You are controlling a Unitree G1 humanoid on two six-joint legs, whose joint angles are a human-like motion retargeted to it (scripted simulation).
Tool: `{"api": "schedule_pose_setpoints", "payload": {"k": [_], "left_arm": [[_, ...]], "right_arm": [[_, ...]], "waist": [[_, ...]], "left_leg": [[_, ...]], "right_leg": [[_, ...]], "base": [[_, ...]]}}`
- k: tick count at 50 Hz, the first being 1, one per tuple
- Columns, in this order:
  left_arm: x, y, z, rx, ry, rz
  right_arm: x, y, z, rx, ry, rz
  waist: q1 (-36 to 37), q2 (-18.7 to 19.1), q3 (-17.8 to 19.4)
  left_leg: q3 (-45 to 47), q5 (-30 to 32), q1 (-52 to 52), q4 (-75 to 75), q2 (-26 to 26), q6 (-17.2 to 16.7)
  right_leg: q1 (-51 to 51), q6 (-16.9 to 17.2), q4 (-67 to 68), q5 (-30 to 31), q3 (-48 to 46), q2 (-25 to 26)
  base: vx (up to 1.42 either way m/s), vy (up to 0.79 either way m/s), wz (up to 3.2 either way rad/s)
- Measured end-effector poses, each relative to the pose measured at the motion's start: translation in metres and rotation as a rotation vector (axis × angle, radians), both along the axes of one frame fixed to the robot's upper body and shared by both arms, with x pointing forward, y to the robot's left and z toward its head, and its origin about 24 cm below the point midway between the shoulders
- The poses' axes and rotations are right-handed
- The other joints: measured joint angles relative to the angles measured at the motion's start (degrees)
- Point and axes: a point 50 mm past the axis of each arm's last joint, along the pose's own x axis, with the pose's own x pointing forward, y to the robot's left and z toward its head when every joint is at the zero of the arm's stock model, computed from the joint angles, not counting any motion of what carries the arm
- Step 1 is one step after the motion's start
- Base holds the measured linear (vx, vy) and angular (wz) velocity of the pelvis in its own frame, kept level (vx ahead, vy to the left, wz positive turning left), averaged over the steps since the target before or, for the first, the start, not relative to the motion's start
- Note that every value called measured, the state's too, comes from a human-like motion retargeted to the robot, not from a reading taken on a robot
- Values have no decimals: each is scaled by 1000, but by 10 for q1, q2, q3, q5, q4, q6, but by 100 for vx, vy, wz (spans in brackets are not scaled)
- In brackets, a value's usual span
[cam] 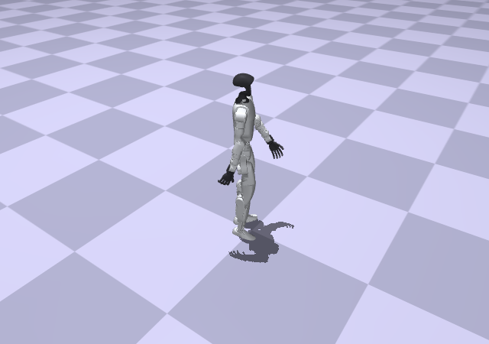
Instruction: In place motions
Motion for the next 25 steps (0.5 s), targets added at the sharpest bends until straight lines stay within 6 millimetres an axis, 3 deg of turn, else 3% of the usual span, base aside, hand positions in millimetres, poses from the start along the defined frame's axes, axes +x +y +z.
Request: {"api": "schedule_pose_setpoints", "payload": {"k": [3,5,8,11,15,17,20,25], "left_arm": [[2,1,2,22,-22,-24],[-8,3,-3,29,8,-46],[-36,2,-16,21,111,-75],[-85,1,-31,1,282,-85],[-167,-2,-42,0,526,-7],[-207,-5,-42,3,639,53],[-266,-12,-34,-37,801,161],[-337,-18,-12,-160,978,262]], "right_arm": [[-18,-6,5,-50,38,-47],[-24,-7,7,-68,52,-71],[-20,-4,6,-62,49,-77],[0,3,0,-22,18,-27],[50,18,-11,70,-84,127],[81,30,-15,126,-164,224],[135,54,-16,235,-309,425],[216,100,1,372,-588,686]], "waist": [[0,2,0],[0,4,0],[2,7,-1],[4,12,-2],[4,20,-2],[-32,23,-7],[7,24,2],[-14,27,4]], "left_leg": [[-1,0,1,-1,0,0],[-1,0,2,-2,0,1],[-2,-1,4,-3,0,2],[-1,-2,8,-4,1,2],[1,-5,13,-6,1,2],[-34,-11,18,-5,-1,-5],[12,-5,19,-7,4,0],[2,-8,23,-6,7,-4]], "right_leg": [[2,0,-1,-1,-1,0],[3,0,0,-2,-3,1],[4,-1,1,-4,-3,2],[6,-1,2,-6,-1,4],[6,-1,2,-6,4,8],[11,2,3,-9,-32,-2],[8,-4,3,-4,16,11],[9,-4,4,-4,10,13]], "base": [[4,1,1],[5,2,4],[6,3,3],[7,4,3],[7,5,13],[5,5,96],[4,4,-80],[0,1,9]]}}
